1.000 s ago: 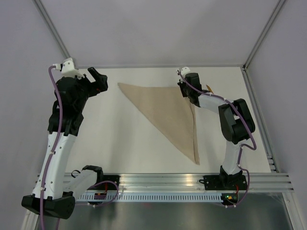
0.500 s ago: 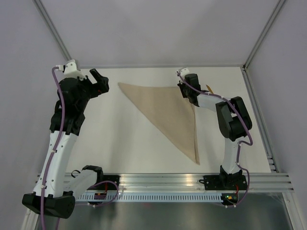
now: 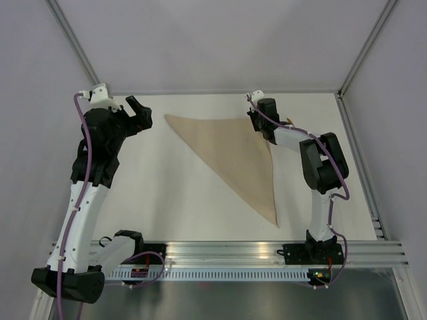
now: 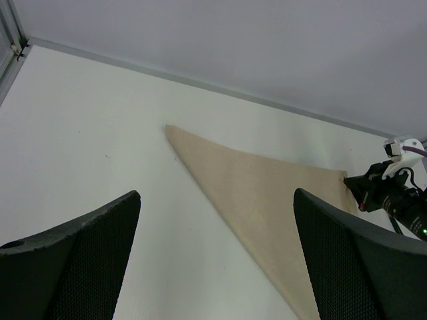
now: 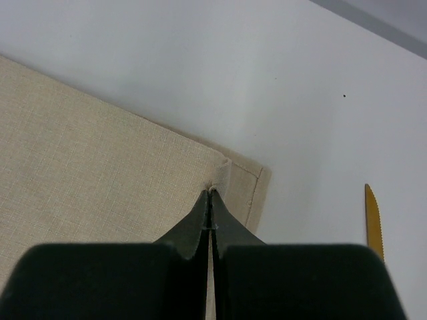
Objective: Fold the napkin, place the utensils inside, and roll it up
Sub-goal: Fold the napkin, then grab a utensil with the right arm
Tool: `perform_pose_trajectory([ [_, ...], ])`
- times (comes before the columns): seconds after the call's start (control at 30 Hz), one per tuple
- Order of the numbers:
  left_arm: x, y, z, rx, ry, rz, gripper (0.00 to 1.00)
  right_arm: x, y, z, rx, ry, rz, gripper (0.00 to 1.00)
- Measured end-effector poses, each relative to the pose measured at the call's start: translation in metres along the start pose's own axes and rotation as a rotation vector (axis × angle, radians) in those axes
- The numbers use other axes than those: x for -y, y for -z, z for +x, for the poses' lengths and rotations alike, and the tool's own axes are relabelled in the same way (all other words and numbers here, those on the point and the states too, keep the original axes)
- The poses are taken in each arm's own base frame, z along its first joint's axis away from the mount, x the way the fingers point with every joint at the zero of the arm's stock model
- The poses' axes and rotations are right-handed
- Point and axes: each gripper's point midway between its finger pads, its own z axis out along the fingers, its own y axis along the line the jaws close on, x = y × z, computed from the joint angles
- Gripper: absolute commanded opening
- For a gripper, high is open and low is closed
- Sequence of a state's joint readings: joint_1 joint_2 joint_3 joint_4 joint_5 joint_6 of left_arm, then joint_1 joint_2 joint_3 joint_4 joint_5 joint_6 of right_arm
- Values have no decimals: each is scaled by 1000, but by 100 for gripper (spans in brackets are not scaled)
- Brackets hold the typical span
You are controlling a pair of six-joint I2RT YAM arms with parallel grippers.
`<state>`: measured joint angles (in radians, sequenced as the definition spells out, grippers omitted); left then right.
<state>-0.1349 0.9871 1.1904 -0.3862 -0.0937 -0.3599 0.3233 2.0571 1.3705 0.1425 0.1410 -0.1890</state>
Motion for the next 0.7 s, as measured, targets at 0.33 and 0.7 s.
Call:
perform_pose_trajectory([
  [0.33, -3, -4, 10, -16, -1, -6, 100, 9, -11, 11, -45, 8, 35, 70],
  [0.7, -8, 5, 32, -33, 34, 6, 100, 86, -8, 15, -106, -105, 36, 61],
])
